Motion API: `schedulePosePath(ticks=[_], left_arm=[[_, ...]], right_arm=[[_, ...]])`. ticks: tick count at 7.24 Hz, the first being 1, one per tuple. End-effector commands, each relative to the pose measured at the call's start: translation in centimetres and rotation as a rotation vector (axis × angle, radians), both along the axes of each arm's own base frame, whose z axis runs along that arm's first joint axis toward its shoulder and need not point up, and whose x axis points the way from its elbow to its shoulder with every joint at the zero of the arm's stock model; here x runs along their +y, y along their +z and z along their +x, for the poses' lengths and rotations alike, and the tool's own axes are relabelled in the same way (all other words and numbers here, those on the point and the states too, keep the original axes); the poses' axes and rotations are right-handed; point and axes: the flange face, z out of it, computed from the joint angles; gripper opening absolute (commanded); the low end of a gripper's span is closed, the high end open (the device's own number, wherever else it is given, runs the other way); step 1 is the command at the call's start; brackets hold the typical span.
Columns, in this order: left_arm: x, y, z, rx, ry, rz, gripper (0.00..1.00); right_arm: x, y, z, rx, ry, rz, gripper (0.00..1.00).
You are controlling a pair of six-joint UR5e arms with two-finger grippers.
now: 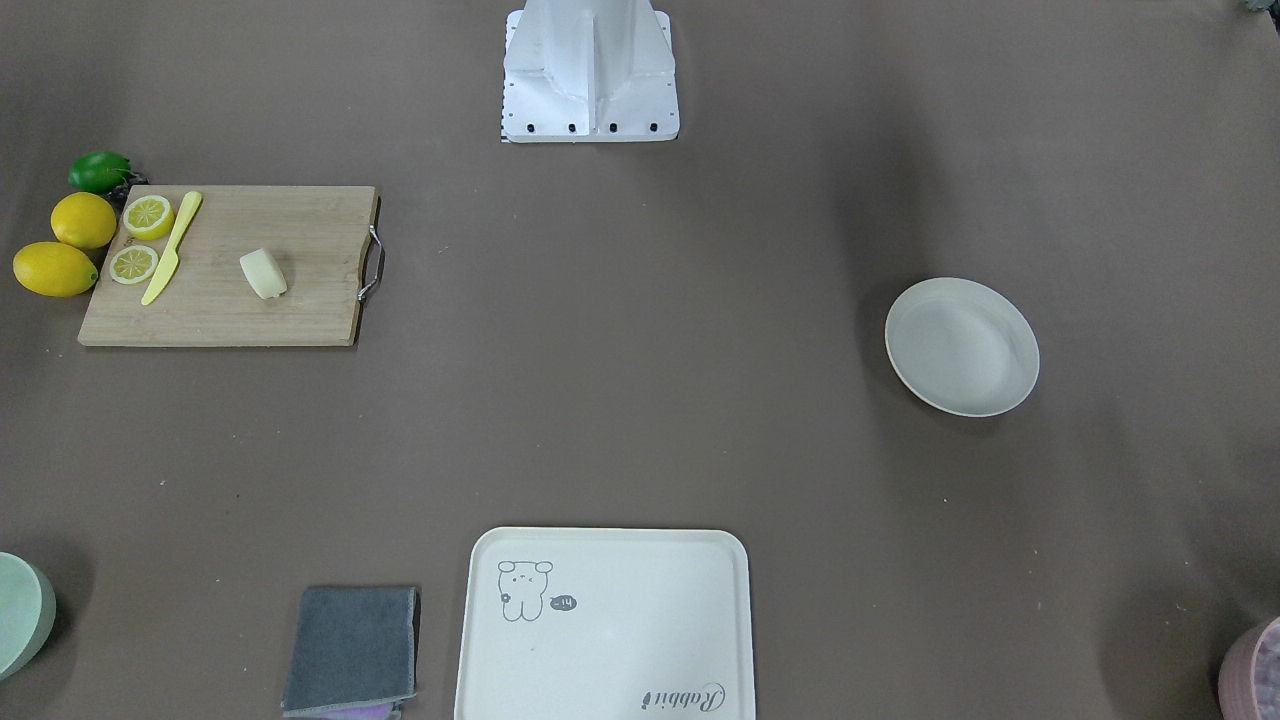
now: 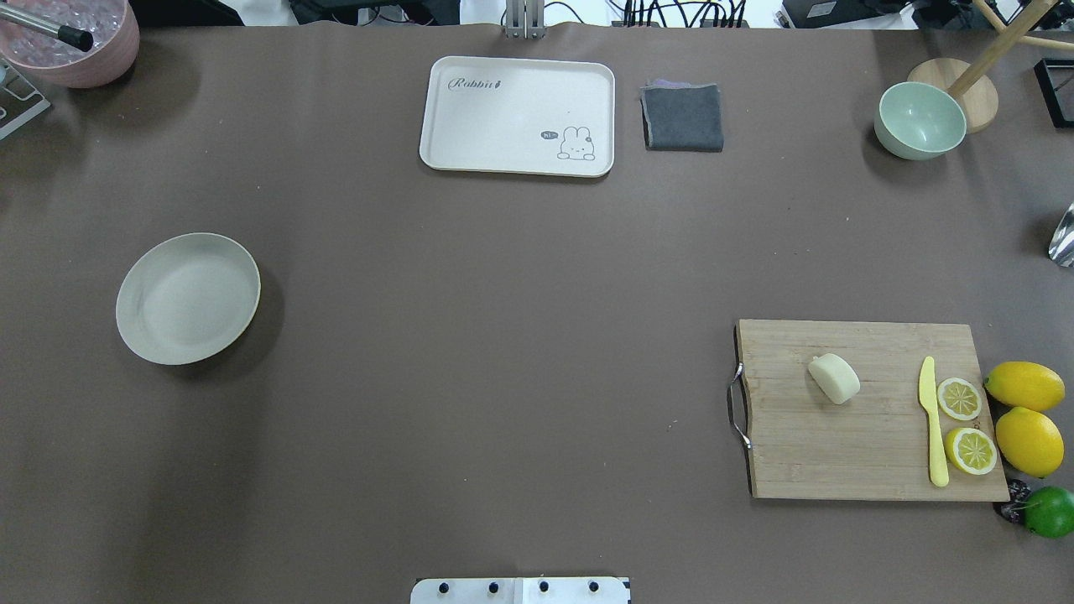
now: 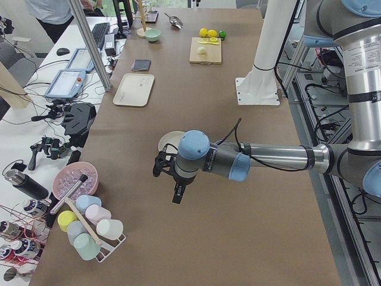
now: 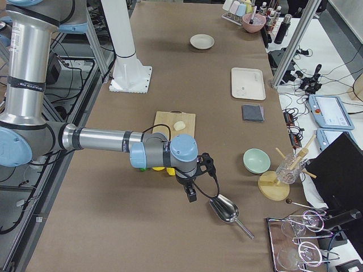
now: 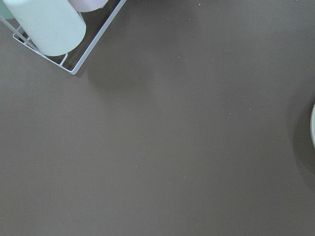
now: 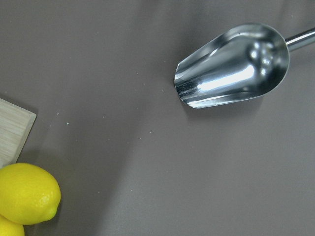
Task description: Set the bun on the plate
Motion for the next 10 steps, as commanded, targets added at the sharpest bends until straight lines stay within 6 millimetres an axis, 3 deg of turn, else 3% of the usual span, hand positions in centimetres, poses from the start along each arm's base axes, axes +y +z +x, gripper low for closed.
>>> schedulePosePath(ticks=[1, 7, 8, 9, 10], left_arm=[[0.2, 0.2, 0.1, -0.009, 0.001, 0.000, 0.98], [0.7, 1.3, 0.0, -0.014, -0.009, -0.032, 0.96], [-0.2, 1.4, -0.1, -0.038, -0.015, -0.027, 0.89], [-1.0, 0.4, -0.5, -0.086, -0.032, 0.003, 0.96], [-0.7, 0.2, -0.5, -0.078, -0.033, 0.003, 0.97]], right_arm=[[0.1, 0.0, -0.1, -0.008, -0.001, -0.002, 1.00], [0.0, 0.1, 0.0, -0.006, -0.001, -0.002, 1.00], [0.0, 0.2, 0.0, -0.006, 0.000, -0.006, 1.00], [0.1, 0.2, 0.0, -0.006, 0.000, -0.008, 1.00], [0.0, 0.2, 0.0, -0.006, -0.001, -0.005, 1.00]])
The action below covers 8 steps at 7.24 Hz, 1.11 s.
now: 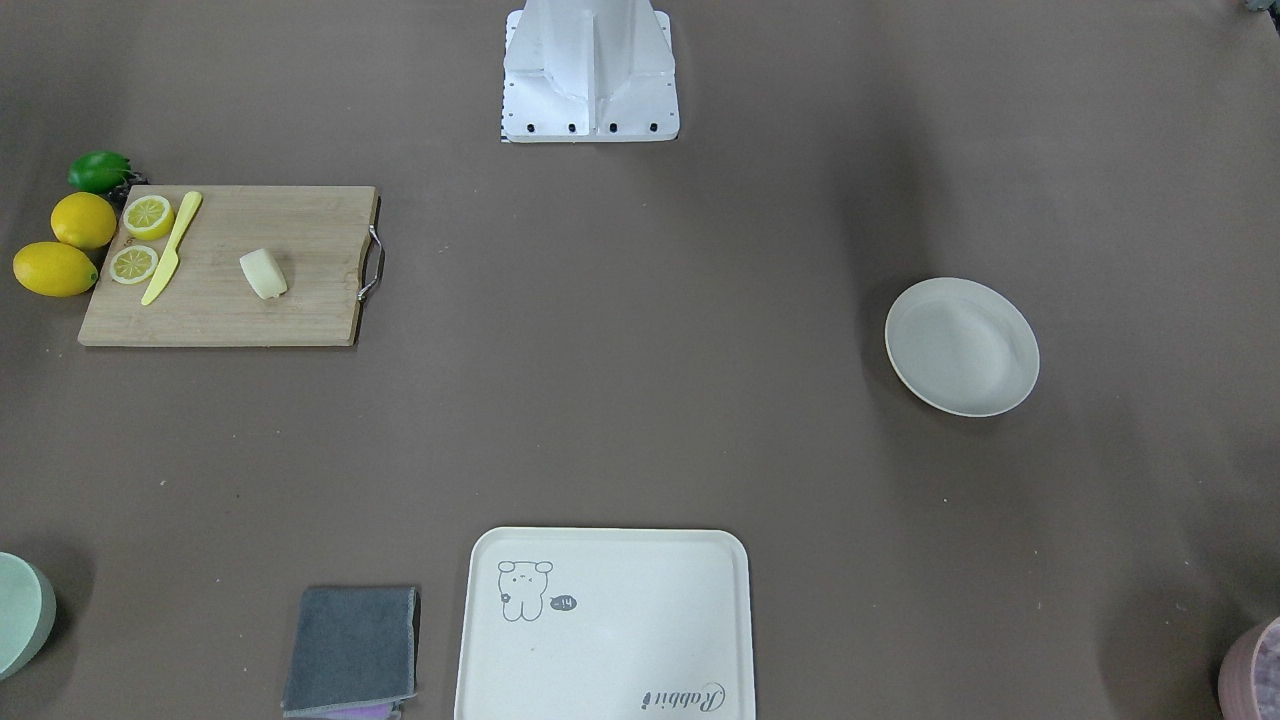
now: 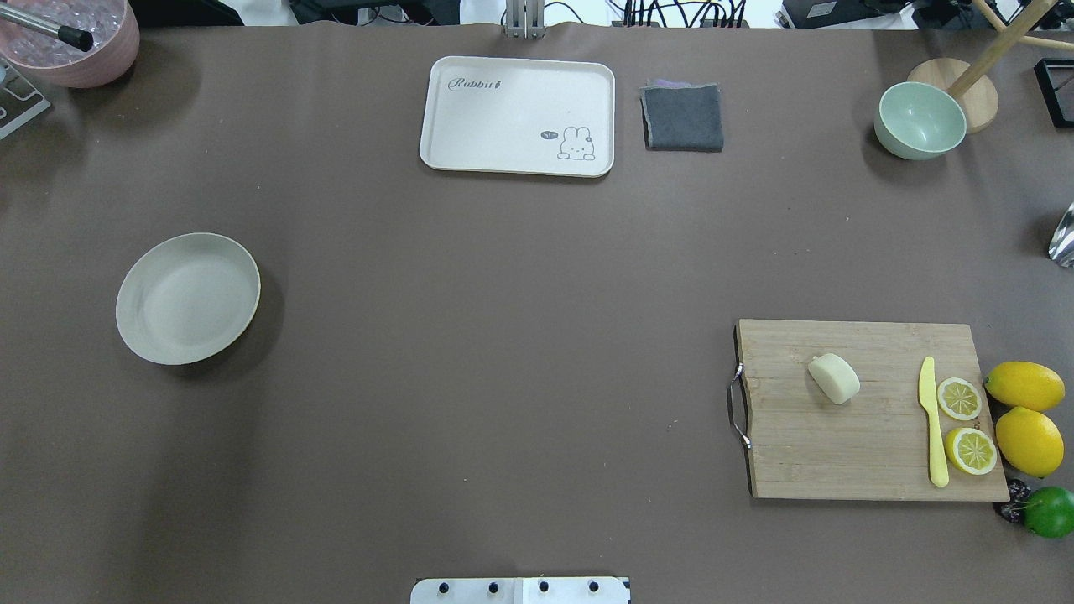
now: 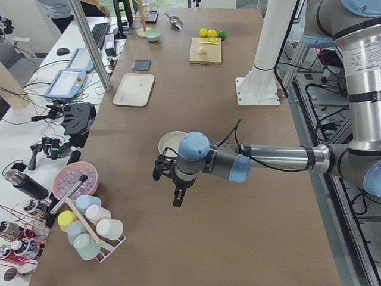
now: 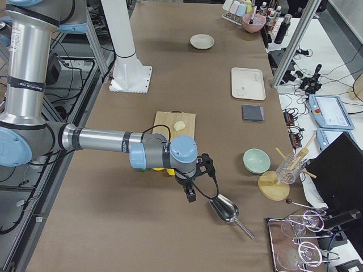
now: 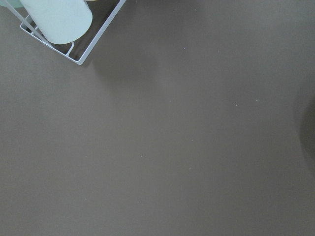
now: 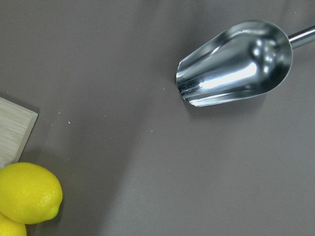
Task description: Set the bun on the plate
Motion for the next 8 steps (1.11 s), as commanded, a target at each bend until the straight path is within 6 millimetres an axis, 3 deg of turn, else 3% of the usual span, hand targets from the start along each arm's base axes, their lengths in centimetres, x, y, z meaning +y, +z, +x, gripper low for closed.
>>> schedulePosePath(ticks=[1, 2, 3, 8], left_arm=[[0.1, -0.1, -0.1, -0.014, -0.002, 0.006, 0.97], [0.1, -0.5, -0.2, -0.010, -0.010, 0.006, 0.97], [0.6, 0.8, -0.2, -0.018, -0.011, -0.018, 0.98], [0.5, -0.8, -0.5, -0.008, -0.015, 0.039, 0.97]], right_arm=[[0.0, 0.1, 0.0, 0.001, 0.000, -0.003, 1.00], [0.0, 0.2, 0.0, 0.000, -0.001, -0.002, 1.00], [0.0, 0.2, 0.0, 0.000, -0.001, -0.002, 1.00], [-0.2, -0.1, -0.1, 0.003, -0.004, 0.027, 1.00]])
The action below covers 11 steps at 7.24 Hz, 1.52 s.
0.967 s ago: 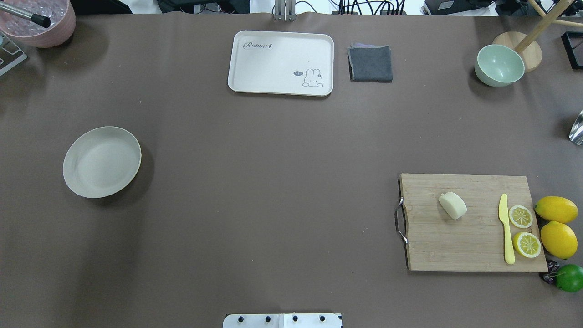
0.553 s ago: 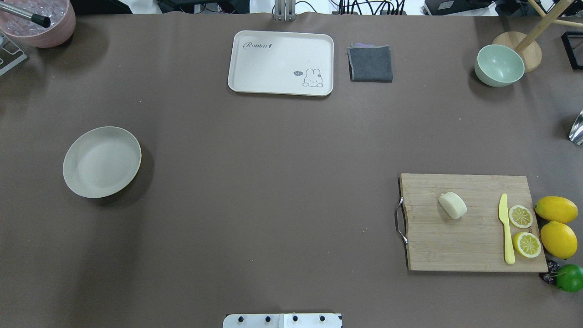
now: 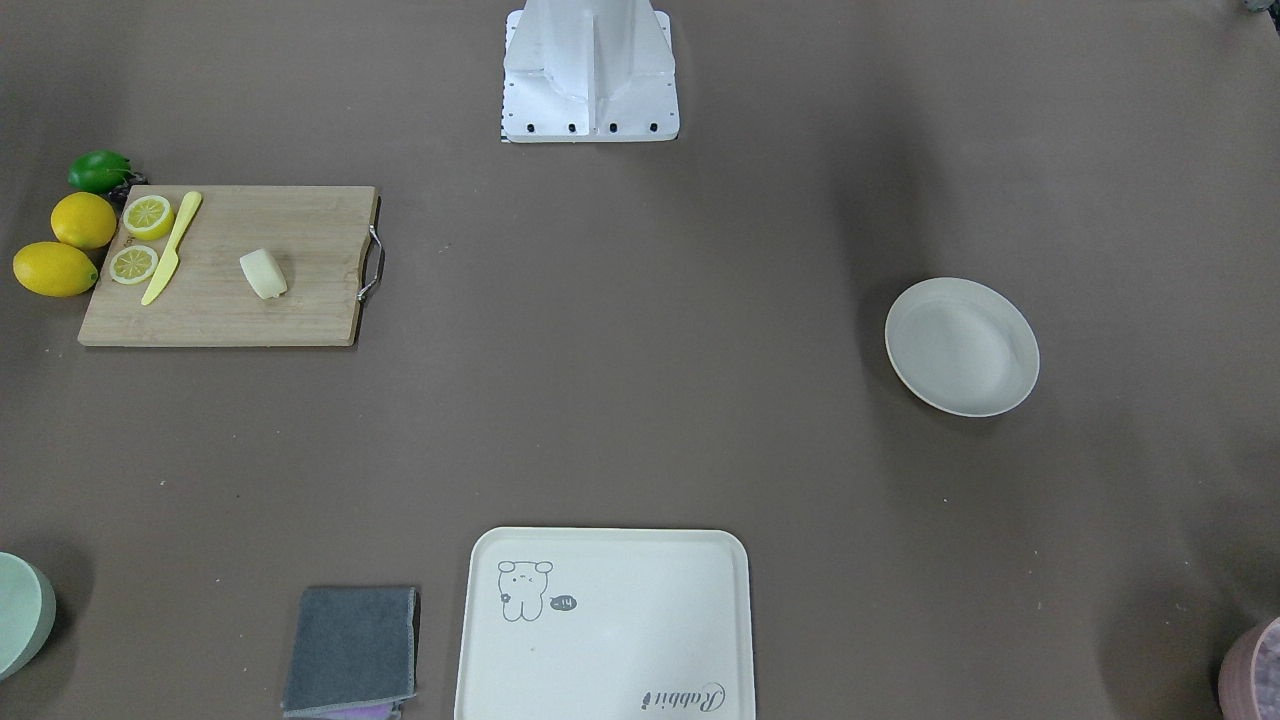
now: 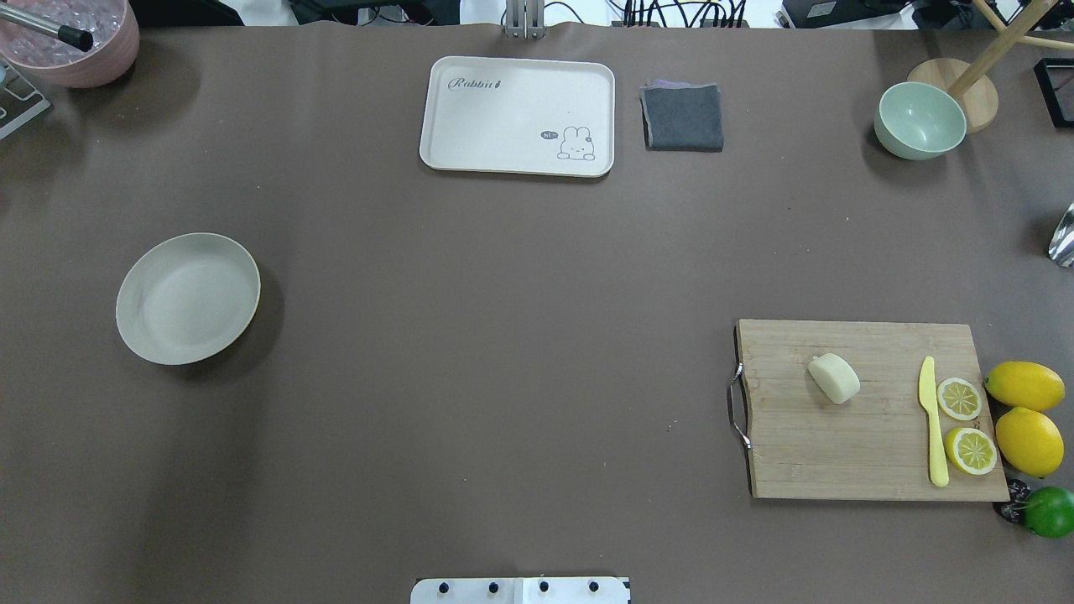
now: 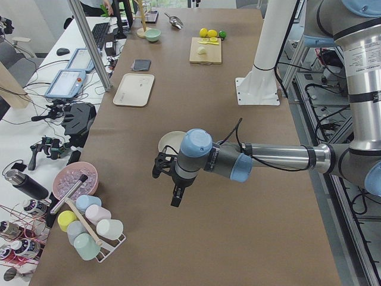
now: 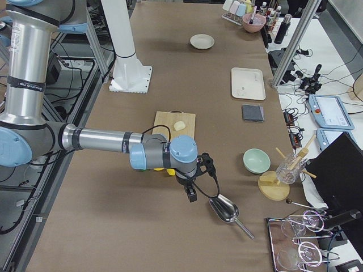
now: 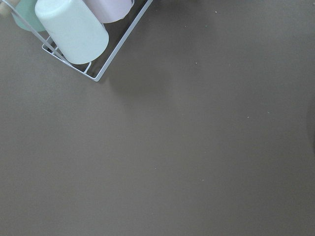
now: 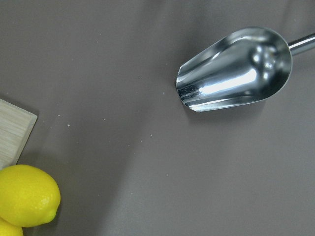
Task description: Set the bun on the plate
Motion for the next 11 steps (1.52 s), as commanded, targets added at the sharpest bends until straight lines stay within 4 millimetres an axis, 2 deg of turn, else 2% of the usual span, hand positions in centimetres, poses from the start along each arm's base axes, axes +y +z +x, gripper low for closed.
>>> schedulePosePath(ticks=[1, 4, 5, 6, 7, 8, 10, 11], left_arm=[[-0.3, -0.3, 0.2, 0.003, 0.004, 0.008, 0.97], [-0.7, -0.9, 1.1, 0.052, -0.003, -0.005, 0.98], [-1.6, -2.3, 1.7, 0.088, -0.082, -0.029, 0.98], [-1.6, -2.4, 2.6, 0.099, -0.086, -0.041, 0.97], [-2.7, -3.3, 5.5, 0.112, -0.073, -0.072, 0.97], [-4.5, -5.1, 9.1, 0.137, -0.061, -0.101, 0.97], [-6.2, -5.6, 16.1, 0.111, -0.012, -0.139, 0.97], [-7.8, -7.1, 20.1, 0.137, -0.013, -0.181, 0.97]], right_arm=[[0.0, 0.0, 0.0, 0.000, -0.003, 0.004, 1.00], [0.1, 0.0, 0.0, -0.001, -0.009, 0.010, 1.00], [0.1, 0.0, 0.0, -0.001, -0.006, 0.006, 1.00], [0.0, 0.0, 0.0, 0.001, -0.010, 0.014, 1.00], [0.1, -0.1, 0.0, 0.001, -0.009, 0.013, 1.00], [0.0, -0.3, 0.0, -0.001, -0.008, 0.016, 1.00], [0.1, -0.8, -0.3, -0.035, -0.003, 0.012, 1.00], [0.1, -0.7, -0.3, -0.037, -0.001, 0.007, 1.00]])
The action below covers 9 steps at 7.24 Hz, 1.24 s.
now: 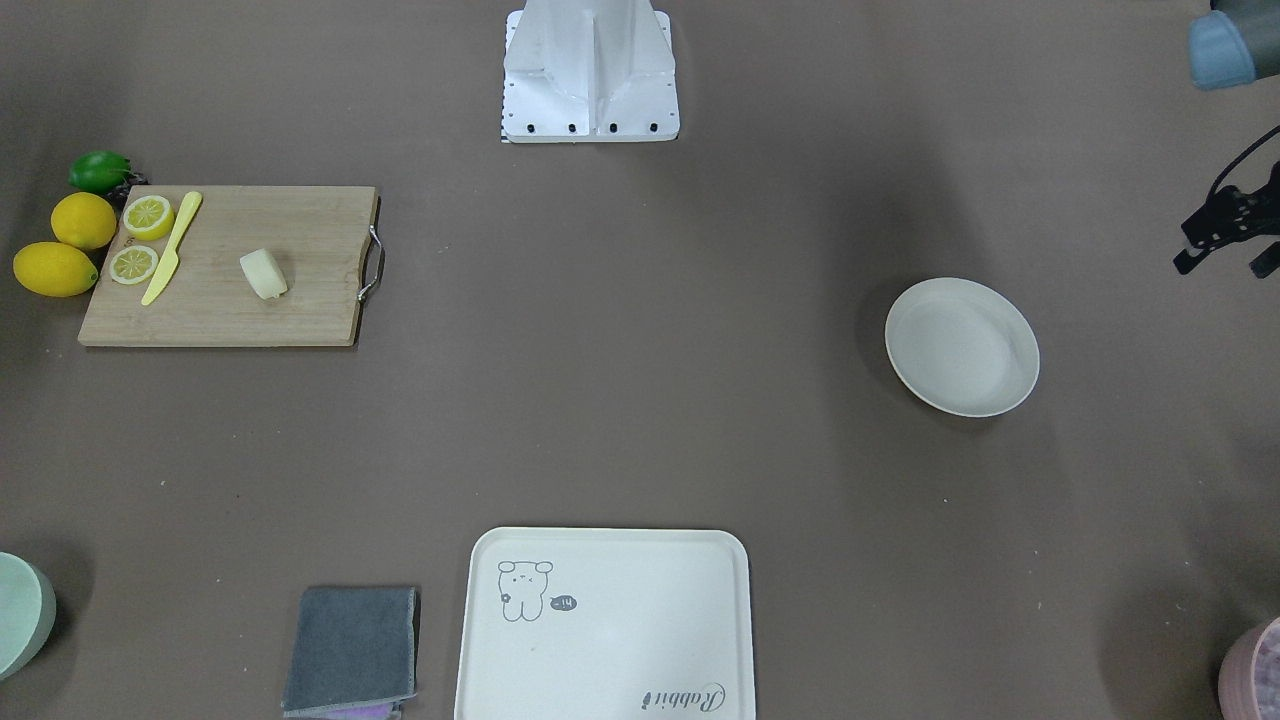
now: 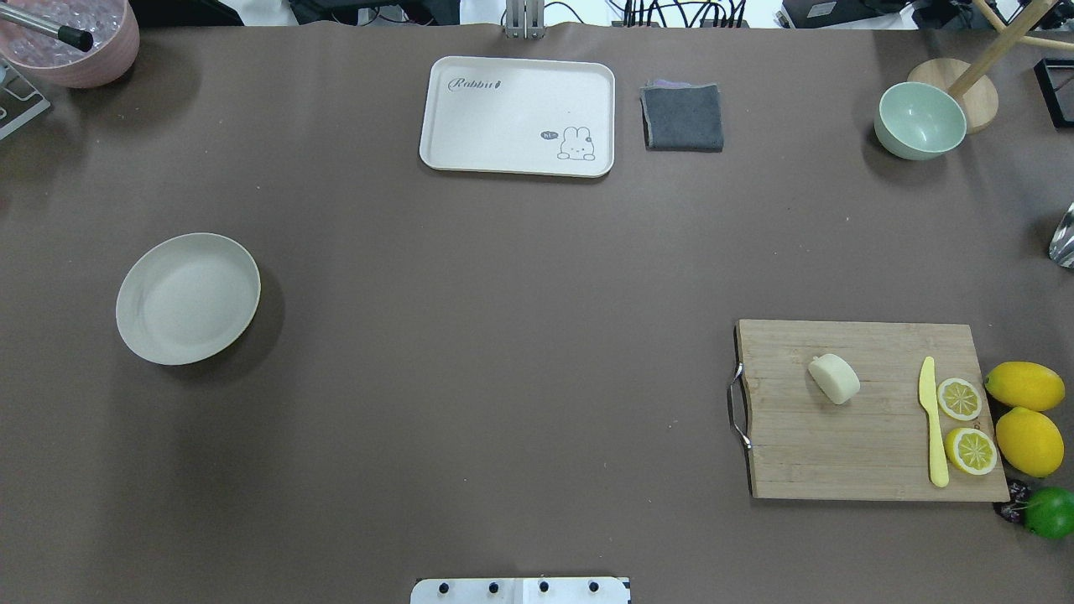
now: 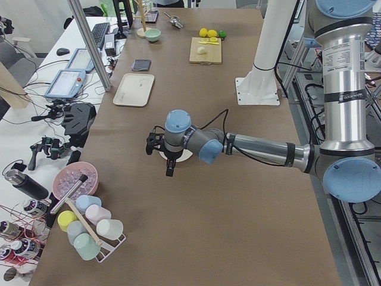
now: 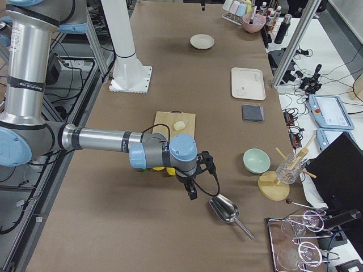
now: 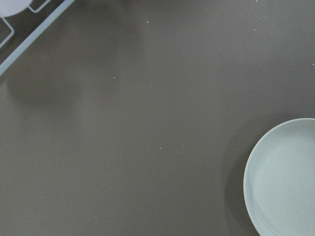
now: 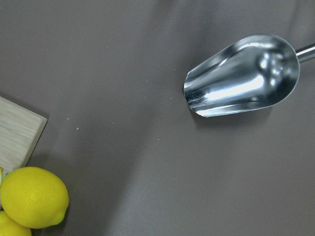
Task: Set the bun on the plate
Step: 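Move the left gripper to the white plate's rim and grip it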
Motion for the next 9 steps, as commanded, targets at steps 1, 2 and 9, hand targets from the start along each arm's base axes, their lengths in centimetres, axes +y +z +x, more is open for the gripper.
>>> schedulePosePath(ticks=[1, 2, 9], left_arm=[[-1.6, -1.8, 7.7, 0.011, 0.014, -0.048, 0.97], [-1.4, -0.5, 9.3, -0.004, 0.028, -0.034, 0.94], [-2.2, 1.6, 15.6, 0.037, 0.045, -0.072, 0.82]], right_arm=[[0.1, 0.0, -0.1, -0.011, 0.001, -0.007, 1.00], [0.1, 0.2, -0.1, -0.011, 0.002, -0.011, 1.00], [0.2, 0.6, -0.1, -0.013, 0.002, -0.020, 1.00]])
